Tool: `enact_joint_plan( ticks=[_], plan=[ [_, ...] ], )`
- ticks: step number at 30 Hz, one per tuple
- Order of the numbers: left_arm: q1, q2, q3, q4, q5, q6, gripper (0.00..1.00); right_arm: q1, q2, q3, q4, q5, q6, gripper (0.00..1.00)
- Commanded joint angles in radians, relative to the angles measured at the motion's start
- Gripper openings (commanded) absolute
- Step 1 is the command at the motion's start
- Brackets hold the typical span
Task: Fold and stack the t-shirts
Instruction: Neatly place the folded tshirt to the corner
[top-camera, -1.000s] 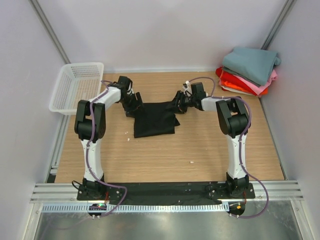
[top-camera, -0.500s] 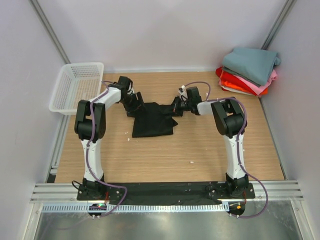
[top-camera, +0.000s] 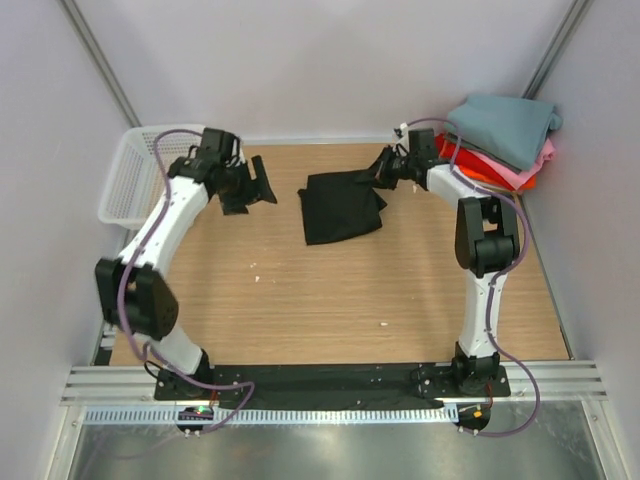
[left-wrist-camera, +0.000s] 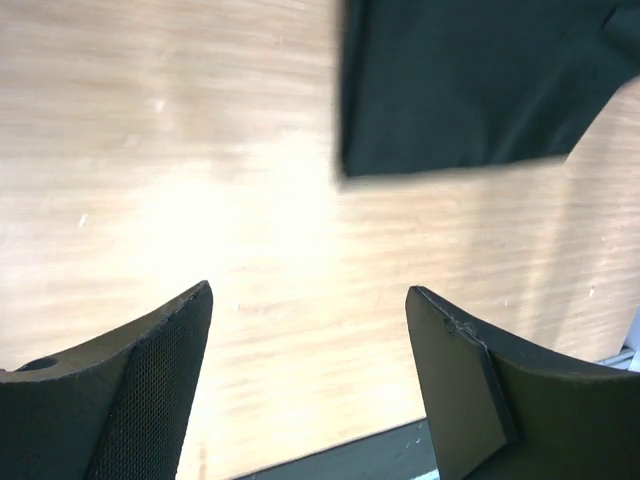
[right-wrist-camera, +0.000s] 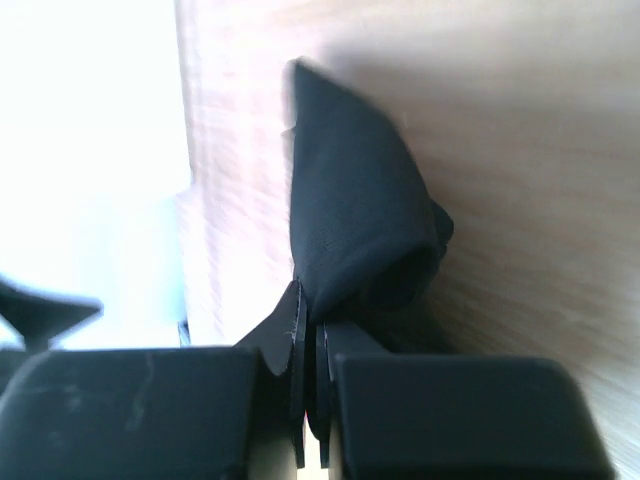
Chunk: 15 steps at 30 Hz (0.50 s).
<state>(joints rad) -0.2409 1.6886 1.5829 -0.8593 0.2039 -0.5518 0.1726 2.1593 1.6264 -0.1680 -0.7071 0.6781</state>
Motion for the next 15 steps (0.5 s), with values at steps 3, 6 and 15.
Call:
enact_joint_plan(
  ticks=[3,6,15],
  plan=[
    [-0.001,-0.265,-0.266,-0.043,-0.031,0.036,0.79,-0.059,-0.058,0.182,-0.162,0.02,-0.066,0.02],
    [-0.001,-0.393,-0.386,-0.035,0.002,0.026,0.79,-0.084,-0.027,0.321,-0.253,0.041,-0.095,0.01],
    [-0.001,-0.621,-0.557,-0.034,-0.023,0.065,0.79,-0.156,0.174,0.85,-0.522,0.066,-0.181,0.01]
  ],
)
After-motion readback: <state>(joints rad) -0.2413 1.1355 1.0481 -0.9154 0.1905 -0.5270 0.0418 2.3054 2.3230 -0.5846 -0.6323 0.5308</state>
